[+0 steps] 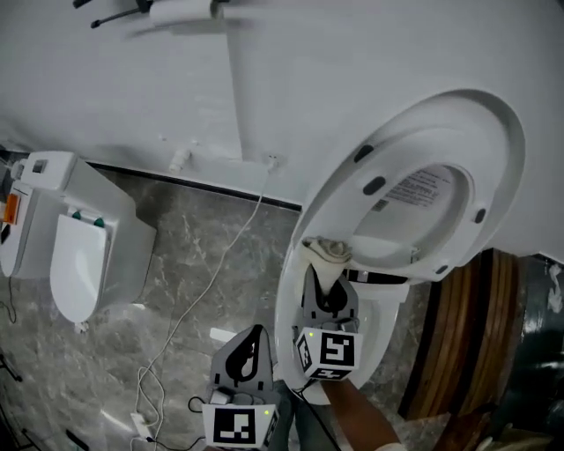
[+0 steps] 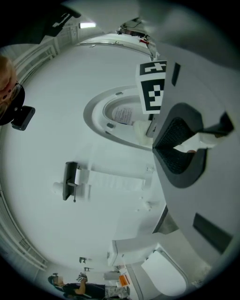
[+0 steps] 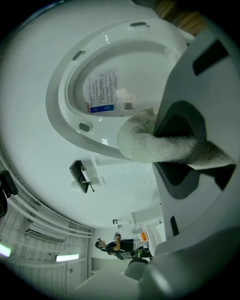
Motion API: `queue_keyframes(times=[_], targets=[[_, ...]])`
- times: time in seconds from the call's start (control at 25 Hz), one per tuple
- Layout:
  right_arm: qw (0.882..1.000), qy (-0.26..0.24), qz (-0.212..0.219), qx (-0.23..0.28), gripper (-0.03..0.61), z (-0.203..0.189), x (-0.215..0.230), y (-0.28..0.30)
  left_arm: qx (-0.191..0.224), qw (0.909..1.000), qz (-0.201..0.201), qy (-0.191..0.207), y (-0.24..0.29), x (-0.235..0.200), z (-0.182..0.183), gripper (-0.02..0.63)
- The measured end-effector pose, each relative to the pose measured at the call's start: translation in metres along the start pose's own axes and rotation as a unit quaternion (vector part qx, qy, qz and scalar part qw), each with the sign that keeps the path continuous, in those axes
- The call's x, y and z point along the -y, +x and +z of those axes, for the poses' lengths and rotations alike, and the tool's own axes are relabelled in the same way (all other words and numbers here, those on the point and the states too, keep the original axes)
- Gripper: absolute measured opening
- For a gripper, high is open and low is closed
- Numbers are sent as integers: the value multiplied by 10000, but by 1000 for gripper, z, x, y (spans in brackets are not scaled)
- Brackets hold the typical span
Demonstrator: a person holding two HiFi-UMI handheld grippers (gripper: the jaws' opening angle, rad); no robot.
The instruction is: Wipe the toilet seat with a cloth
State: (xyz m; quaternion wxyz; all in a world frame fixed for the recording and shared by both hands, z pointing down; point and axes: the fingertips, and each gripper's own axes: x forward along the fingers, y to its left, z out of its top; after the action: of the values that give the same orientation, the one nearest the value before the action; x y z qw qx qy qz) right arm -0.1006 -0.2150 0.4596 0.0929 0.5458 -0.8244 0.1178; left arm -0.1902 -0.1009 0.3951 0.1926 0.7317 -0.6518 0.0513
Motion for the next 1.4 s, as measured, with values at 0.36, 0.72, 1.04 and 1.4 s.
queue_keyframes(times=[0.36,0.72,1.04,1.4], targets=[[9988,210,-271,358,89,143,41,15,323,9990,-317,-10,11,35,87,9],[9952,512,-521,656,89,239,106,2,493,9947,-892,153,30,111,149,9],[9850,1101,-1153,665,89,259,206,-25,507,9900,-1268,349,54,168,180,9],[9841,1413,-852,664,89,259,238,-72,-230,9683,-2410,611,113,221,194,54]])
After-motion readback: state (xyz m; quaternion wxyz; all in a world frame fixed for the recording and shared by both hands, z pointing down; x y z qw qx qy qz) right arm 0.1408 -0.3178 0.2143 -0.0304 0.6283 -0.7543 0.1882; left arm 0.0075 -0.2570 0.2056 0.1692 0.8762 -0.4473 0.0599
